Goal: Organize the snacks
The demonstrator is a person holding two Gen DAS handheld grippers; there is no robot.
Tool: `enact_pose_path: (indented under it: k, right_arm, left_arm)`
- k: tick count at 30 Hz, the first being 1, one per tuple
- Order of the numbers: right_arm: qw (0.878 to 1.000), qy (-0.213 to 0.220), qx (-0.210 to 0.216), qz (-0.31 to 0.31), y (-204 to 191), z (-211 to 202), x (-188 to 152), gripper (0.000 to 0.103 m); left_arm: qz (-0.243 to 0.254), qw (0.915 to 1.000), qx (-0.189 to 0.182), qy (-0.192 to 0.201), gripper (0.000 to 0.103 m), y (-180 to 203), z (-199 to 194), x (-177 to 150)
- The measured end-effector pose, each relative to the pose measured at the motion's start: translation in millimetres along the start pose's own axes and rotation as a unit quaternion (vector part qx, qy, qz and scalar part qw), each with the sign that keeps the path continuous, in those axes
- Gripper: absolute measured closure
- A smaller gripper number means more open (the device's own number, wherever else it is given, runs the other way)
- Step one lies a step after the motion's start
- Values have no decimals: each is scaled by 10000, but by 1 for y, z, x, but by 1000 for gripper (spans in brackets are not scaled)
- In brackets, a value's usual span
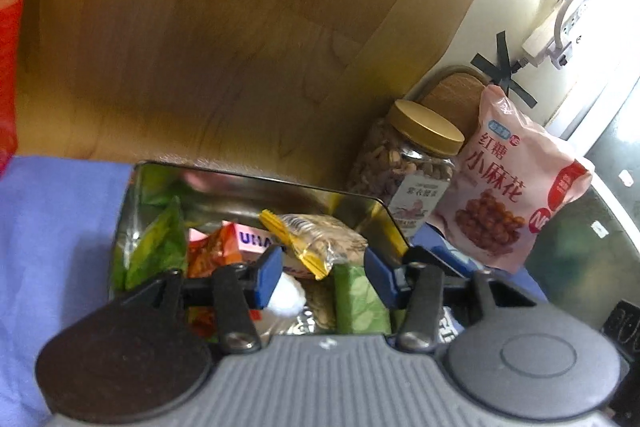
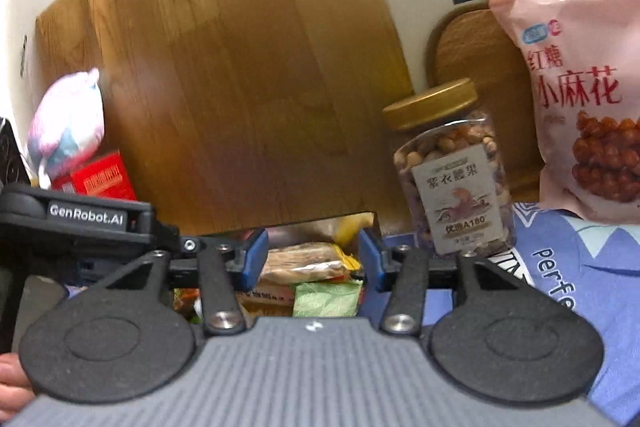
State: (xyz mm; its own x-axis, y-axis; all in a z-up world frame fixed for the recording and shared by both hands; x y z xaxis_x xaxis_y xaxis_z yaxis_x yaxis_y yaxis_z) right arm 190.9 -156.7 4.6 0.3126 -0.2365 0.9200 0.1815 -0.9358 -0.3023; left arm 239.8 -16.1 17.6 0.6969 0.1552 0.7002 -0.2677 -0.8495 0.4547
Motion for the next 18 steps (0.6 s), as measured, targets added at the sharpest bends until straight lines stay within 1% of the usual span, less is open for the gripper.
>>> enact_pose_path:
  k: [6, 8, 13, 16, 18]
  right_arm:
    - [9996, -32, 69, 272, -2, -19, -5, 50]
    - [9993, -55, 81, 351, -3, -28, -9, 50]
    - [9985, -146, 99, 526, -7, -55, -23, 50]
    - [9977, -226, 112, 635, -9, -72, -37, 50]
    - [9971, -337, 116, 675, -11, -81, -48, 50]
  left_arm:
    - [144, 9993, 241, 230, 57, 8, -25, -8]
    - [126, 9991, 304, 281, 54, 8, -34, -15]
    - [233, 9972, 610, 364, 54, 11, -55, -40]
    - [368, 9950, 847, 380, 54, 15, -65, -61]
    - [474, 9926, 1039, 400, 52, 15, -71, -77]
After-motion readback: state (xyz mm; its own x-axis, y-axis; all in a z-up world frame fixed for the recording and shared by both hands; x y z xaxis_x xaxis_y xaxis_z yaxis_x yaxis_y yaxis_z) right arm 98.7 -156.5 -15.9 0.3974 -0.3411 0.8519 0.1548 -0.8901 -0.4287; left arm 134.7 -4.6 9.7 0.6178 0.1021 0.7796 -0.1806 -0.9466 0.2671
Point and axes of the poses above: each gripper's, at about its wrist camera, not at the fingertips, and z roughly the way its jaws point, y to its right, x to its top, the point moved 8 cm from there along z, roughly the way its jaws point
